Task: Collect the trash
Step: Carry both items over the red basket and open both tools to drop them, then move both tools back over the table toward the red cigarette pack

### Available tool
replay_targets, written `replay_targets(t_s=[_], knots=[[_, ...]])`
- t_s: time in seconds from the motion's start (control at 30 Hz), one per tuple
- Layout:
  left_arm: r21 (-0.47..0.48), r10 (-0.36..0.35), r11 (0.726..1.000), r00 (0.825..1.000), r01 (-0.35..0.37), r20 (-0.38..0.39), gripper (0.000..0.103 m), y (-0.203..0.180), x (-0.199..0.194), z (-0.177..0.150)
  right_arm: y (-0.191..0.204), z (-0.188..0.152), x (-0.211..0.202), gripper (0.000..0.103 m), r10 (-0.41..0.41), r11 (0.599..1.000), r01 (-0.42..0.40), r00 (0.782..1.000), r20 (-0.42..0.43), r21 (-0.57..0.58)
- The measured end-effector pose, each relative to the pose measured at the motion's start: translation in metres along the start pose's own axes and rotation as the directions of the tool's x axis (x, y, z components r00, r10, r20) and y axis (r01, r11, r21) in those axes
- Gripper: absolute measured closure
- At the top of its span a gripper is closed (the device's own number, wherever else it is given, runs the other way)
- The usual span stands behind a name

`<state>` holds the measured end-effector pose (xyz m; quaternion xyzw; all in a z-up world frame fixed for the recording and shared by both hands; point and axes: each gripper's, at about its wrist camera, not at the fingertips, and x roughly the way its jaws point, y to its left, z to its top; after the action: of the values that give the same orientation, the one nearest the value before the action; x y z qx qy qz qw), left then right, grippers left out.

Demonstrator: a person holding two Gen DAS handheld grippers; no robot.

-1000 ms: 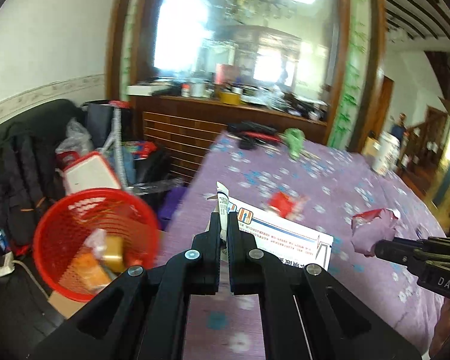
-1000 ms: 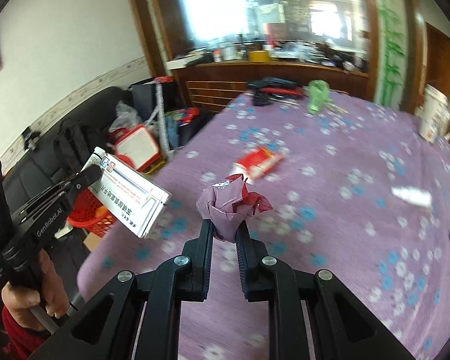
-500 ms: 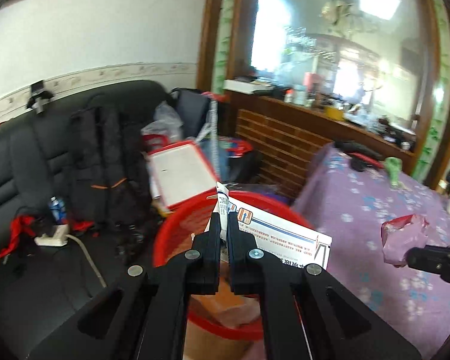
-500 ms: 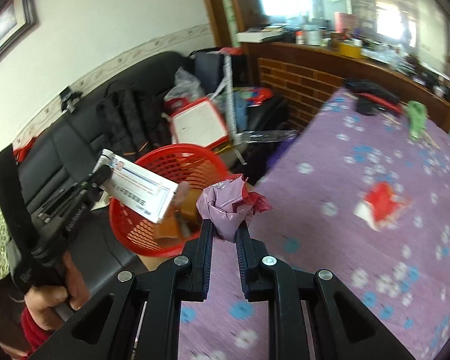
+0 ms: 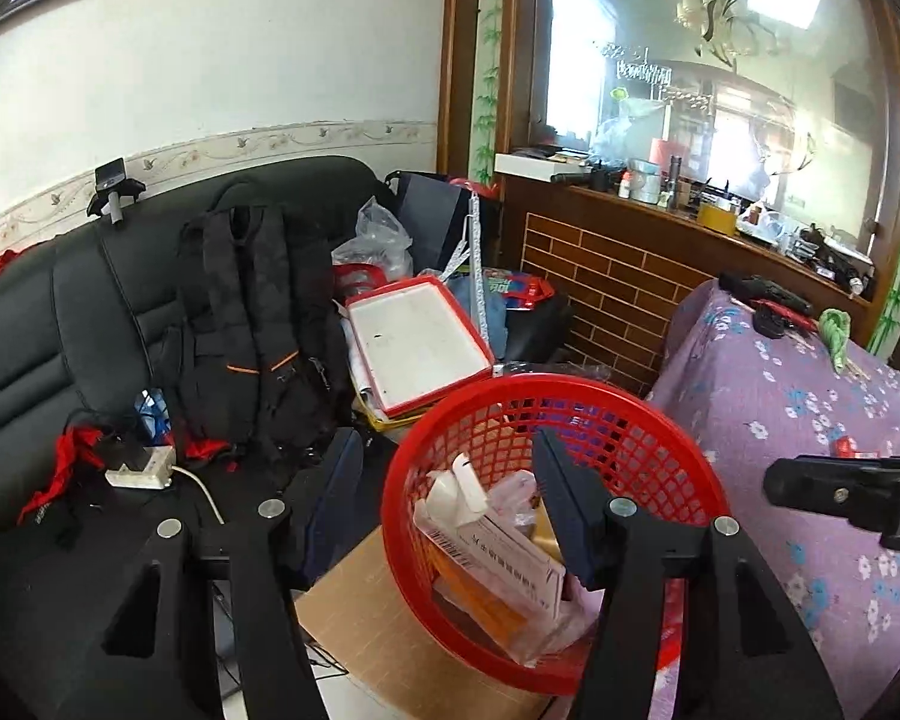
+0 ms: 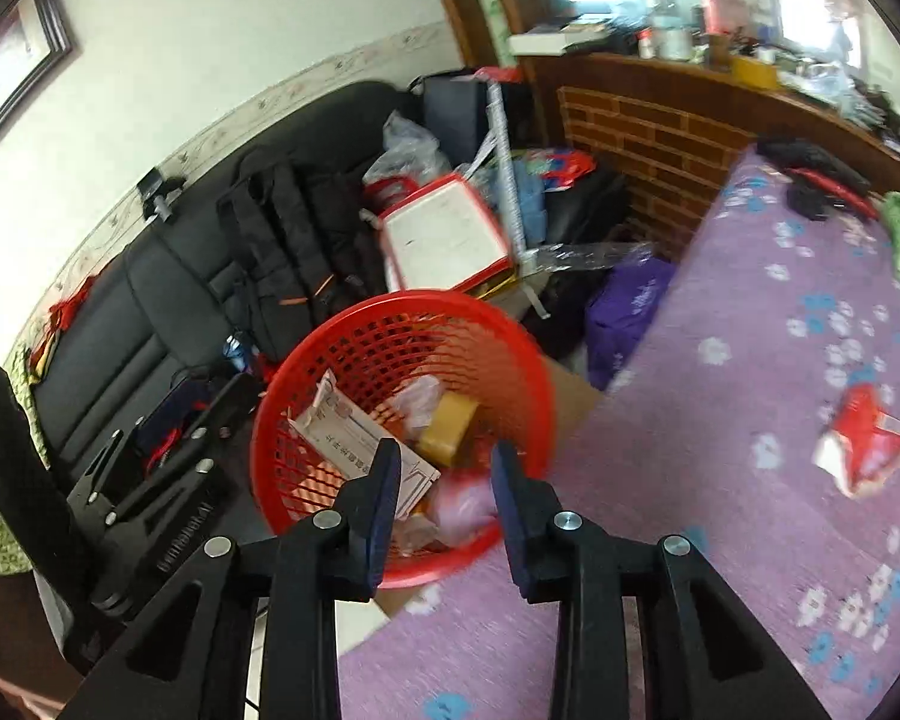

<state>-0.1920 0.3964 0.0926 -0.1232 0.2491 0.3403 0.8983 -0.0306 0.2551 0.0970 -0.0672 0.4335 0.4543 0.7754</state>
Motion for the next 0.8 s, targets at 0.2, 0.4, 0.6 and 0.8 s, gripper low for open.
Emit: replay_targets(t_s=[0.2, 0.4, 0.6, 0.8], knots=[[0.057, -0.093, 0.994, 0.996, 0.092, 0.008, 0.041, -0.035, -0.024, -0.001, -0.037, -0.028, -0.047, 0.056, -0.063, 0.996, 0.061, 0.997, 0.038, 0.064], [0.165, -0.193, 0.967, 0.981, 0.194, -0.025, 0.037, -0.099, -0.041, -0.008, -0.101, -0.067, -0.099, 0.056, -0.133, 0.977, 0.122, 0.99, 0.054, 0.176], [0.314, -0.311, 0.89, 0.944, 0.33, -0.112, 0.029, -0.187, -0.051, -0.018, -0.178, -0.108, -0.165, 0.056, -0.23, 0.925, 0.187, 0.969, 0.095, 0.33], [0.429, -0.368, 0.786, 0.895, 0.444, -0.252, 0.029, -0.287, -0.033, -0.027, -0.244, -0.147, -0.22, 0.056, -0.309, 0.856, 0.219, 0.943, 0.124, 0.468]])
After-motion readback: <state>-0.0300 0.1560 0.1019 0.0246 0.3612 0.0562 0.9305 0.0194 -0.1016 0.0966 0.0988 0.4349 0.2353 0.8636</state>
